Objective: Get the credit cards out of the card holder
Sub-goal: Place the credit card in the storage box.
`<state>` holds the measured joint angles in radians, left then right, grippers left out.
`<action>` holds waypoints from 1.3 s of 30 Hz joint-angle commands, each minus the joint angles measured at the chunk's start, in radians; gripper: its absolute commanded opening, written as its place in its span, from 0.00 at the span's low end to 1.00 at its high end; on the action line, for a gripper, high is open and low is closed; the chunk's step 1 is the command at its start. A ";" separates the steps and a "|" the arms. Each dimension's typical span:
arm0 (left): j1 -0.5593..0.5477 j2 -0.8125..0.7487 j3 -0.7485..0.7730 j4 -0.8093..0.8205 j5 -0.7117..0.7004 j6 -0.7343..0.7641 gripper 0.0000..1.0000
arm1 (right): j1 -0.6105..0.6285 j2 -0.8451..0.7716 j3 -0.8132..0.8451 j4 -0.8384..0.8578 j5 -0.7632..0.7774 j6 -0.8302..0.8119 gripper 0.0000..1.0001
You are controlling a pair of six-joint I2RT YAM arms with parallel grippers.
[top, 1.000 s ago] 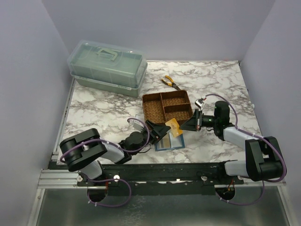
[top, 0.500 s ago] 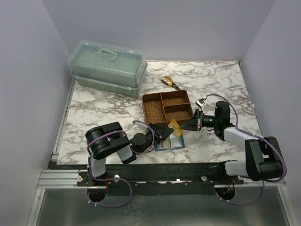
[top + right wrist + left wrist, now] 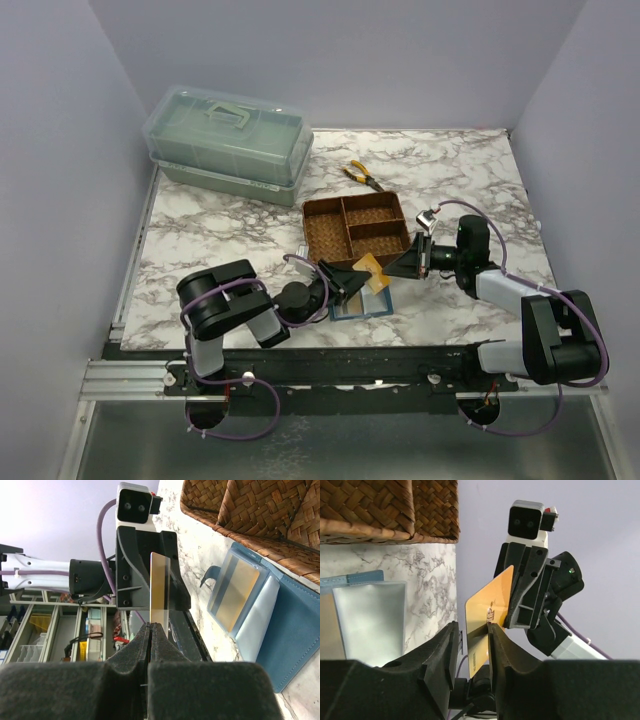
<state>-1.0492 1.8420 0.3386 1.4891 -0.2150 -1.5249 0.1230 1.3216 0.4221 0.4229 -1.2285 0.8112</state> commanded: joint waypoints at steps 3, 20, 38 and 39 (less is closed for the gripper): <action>-0.006 -0.039 -0.006 0.168 0.020 0.020 0.37 | -0.002 -0.017 0.004 -0.021 -0.002 -0.021 0.00; -0.006 -0.076 -0.043 0.167 0.022 0.020 0.00 | -0.003 -0.062 0.015 -0.071 0.000 -0.116 0.38; 0.192 -0.759 0.236 -1.434 0.135 0.275 0.00 | -0.117 -0.265 0.188 -0.523 -0.008 -0.664 0.99; 0.254 -0.766 0.271 -1.509 0.175 0.317 0.00 | -0.117 -0.287 0.191 -0.544 -0.002 -0.691 0.99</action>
<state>-0.9333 1.1484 0.4778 0.6029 -0.1459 -1.3880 0.0196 1.0966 0.5831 0.0223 -1.2167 0.2913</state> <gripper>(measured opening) 0.027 0.984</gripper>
